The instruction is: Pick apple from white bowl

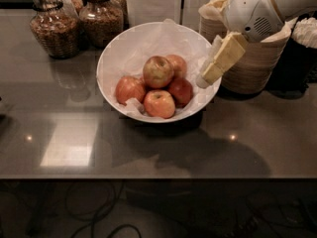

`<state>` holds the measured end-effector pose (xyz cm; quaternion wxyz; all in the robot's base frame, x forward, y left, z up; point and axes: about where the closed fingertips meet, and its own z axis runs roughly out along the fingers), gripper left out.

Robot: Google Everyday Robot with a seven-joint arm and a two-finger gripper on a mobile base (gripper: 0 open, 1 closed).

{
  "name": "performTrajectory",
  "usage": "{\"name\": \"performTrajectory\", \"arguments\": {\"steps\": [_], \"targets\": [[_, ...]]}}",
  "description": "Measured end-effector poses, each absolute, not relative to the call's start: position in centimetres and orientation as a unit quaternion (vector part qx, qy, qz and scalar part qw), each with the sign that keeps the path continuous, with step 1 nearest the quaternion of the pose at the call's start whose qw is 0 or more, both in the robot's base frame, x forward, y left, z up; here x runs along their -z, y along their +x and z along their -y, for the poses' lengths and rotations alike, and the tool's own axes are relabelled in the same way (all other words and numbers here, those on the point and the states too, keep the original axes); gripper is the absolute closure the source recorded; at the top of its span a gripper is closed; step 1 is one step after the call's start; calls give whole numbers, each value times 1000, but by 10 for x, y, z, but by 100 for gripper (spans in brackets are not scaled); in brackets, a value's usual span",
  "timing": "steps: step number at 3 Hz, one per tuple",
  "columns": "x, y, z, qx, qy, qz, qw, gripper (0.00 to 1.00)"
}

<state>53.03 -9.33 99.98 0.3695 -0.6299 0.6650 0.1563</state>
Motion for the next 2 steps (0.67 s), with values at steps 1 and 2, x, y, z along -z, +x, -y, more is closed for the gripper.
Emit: {"name": "performTrajectory", "arguments": {"steps": [1,2], "targets": [[-995,540,69,-204,-635,-640,381,0],[-982,545,49,-220,-647,-630,370,0]]}}
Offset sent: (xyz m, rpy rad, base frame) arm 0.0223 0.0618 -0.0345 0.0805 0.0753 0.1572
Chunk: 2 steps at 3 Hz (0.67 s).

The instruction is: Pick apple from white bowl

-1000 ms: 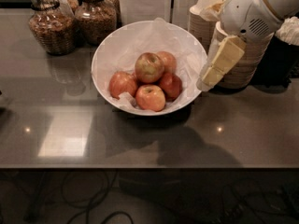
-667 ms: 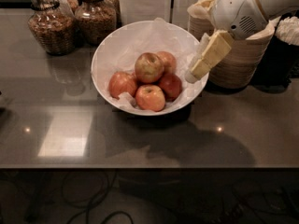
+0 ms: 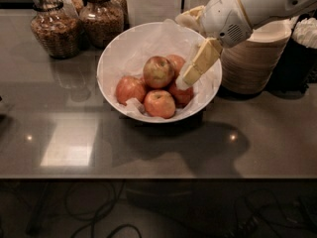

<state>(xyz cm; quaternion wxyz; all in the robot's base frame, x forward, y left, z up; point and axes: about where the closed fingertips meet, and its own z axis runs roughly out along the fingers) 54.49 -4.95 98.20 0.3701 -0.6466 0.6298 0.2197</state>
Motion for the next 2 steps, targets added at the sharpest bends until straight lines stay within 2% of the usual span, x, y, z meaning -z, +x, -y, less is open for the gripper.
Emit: {"name": "performTrajectory", "arguments": {"steps": [2], "targets": [[-948,560,23,-211,-673,-624,336,0]]}}
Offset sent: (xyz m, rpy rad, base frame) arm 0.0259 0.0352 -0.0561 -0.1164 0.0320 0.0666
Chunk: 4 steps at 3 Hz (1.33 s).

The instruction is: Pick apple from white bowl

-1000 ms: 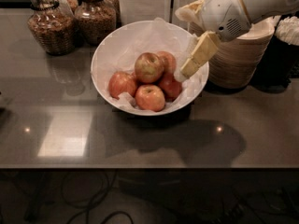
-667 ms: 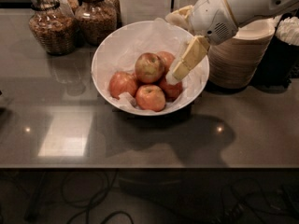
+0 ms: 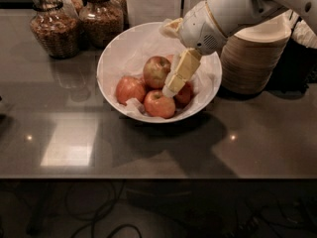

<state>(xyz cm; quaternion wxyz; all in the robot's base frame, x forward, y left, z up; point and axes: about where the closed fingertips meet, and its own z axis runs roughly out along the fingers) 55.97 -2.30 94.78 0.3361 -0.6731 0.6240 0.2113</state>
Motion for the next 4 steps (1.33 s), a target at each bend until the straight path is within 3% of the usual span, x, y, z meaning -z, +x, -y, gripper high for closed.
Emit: {"name": "performTrajectory", "arguments": {"steps": [3,4], "targets": [[-914,571,12,-215,-680,-629,309,0],[-907,572,12,-218,-679,-631,305,19]]}}
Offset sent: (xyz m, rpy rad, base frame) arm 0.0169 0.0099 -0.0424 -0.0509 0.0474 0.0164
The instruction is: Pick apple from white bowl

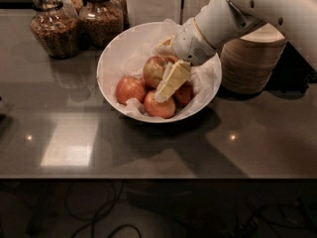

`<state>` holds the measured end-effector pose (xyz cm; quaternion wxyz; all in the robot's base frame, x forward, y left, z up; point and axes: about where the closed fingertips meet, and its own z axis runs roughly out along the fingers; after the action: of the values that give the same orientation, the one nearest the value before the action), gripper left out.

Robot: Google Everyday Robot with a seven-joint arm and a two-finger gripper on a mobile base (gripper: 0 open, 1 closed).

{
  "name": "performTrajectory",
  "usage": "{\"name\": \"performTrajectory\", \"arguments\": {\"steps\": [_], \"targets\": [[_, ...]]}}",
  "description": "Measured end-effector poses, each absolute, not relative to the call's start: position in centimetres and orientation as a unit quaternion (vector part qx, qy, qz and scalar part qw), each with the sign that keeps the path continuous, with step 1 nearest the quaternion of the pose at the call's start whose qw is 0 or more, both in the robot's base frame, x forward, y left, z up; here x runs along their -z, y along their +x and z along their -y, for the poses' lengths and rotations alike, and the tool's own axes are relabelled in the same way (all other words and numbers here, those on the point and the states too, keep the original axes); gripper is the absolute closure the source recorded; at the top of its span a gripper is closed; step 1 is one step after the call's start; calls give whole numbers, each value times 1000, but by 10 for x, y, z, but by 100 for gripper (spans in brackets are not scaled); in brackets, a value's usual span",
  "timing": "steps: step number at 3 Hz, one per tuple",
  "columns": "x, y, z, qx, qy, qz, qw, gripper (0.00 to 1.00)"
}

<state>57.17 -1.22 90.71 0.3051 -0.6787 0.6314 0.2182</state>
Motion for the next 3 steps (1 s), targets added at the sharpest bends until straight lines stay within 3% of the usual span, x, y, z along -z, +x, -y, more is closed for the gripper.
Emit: {"name": "performTrajectory", "arguments": {"steps": [3], "targets": [[-907,572,12,-218,-679,-631,305,89]]}}
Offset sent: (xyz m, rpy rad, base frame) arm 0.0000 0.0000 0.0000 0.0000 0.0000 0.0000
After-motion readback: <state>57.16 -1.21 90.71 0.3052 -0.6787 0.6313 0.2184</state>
